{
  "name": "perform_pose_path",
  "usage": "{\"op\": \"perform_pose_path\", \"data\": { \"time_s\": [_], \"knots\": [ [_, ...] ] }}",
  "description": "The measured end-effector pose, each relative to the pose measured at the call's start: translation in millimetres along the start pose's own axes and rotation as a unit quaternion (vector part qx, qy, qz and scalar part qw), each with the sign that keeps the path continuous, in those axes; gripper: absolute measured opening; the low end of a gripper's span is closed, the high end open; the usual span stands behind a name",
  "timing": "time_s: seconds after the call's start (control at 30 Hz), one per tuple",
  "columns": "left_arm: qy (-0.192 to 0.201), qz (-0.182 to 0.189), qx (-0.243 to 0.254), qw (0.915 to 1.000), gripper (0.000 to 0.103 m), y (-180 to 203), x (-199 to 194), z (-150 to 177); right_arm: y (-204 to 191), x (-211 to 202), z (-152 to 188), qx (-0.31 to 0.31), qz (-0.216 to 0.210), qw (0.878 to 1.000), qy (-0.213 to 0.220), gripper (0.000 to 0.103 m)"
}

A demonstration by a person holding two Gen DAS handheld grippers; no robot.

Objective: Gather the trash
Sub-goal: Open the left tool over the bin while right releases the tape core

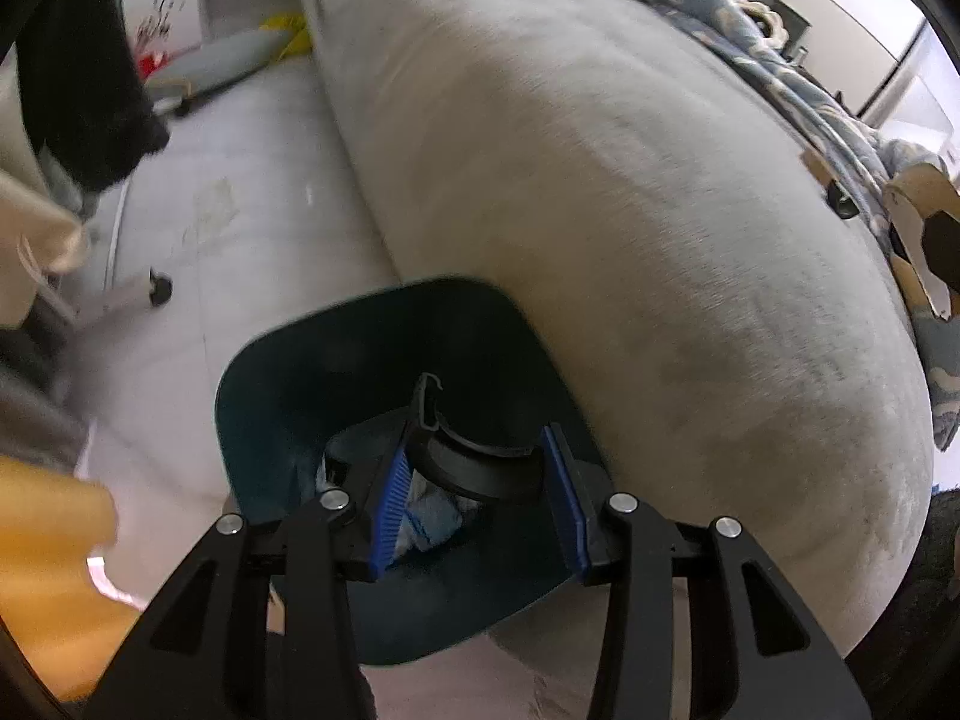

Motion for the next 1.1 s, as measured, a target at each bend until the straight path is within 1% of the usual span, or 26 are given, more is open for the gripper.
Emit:
{"op": "perform_pose_path", "data": {
  "time_s": [0.13,0.23,0.3,0.4,0.47,0.63,0.73,0.83,0.97,1.1],
  "knots": [
    [-0.020,-0.003,-0.016,0.9997,0.046,-14.4,5.1,5.5,-12.5,12.7,1.6,-0.009,-0.008,1.000,-0.013,0.047],
    [-0.050,-0.009,-0.028,0.9983,0.046,-27.2,12.7,13.7,-21.0,21.9,3.5,-0.004,-0.025,0.999,-0.022,0.048],
    [-0.062,-0.011,-0.033,0.9975,0.047,-34.3,14.9,19.7,-25.6,28.6,4.0,-0.004,-0.032,0.999,-0.029,0.048],
    [-0.068,-0.011,-0.038,0.9969,0.051,-44.1,12.5,25.2,-35.5,42.4,7.2,-0.018,-0.031,0.998,-0.045,0.048],
    [-0.055,-0.014,-0.034,0.9978,0.062,-48.4,4.8,26.1,-42.0,52.4,10.2,-0.029,-0.027,0.998,-0.056,0.047],
    [-0.029,-0.003,-0.038,0.9988,0.070,-53.7,-12.2,25.5,-52.8,73.8,19.1,-0.047,-0.022,0.995,-0.082,0.047],
    [-0.014,0.009,-0.036,0.9992,0.070,-56.8,-23.0,24.9,-57.5,86.2,26.7,-0.056,-0.018,0.993,-0.099,0.047],
    [0.012,0.016,-0.036,0.9992,0.070,-59.5,-36.4,23.7,-59.3,97.7,32.8,-0.061,-0.015,0.991,-0.115,0.047],
    [0.054,0.027,-0.045,0.9972,0.070,-66.0,-59.7,18.4,-62.0,115.1,41.9,-0.070,-0.010,0.988,-0.137,0.047],
    [0.092,0.027,-0.031,0.9949,0.070,-65.0,-79.1,12.7,-70.6,133.9,55.4,-0.092,-0.006,0.983,-0.161,0.047]
  ]
}}
Point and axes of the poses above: each gripper's, at about its wrist camera, not at the fingertips, and x roughly the way its jaws point, y to its right, z to its underside, the point moved 2 cm from there along x, roughly the way its jaws point, and after that the axes turned 1 degree about -y, right-handed, at the moved point
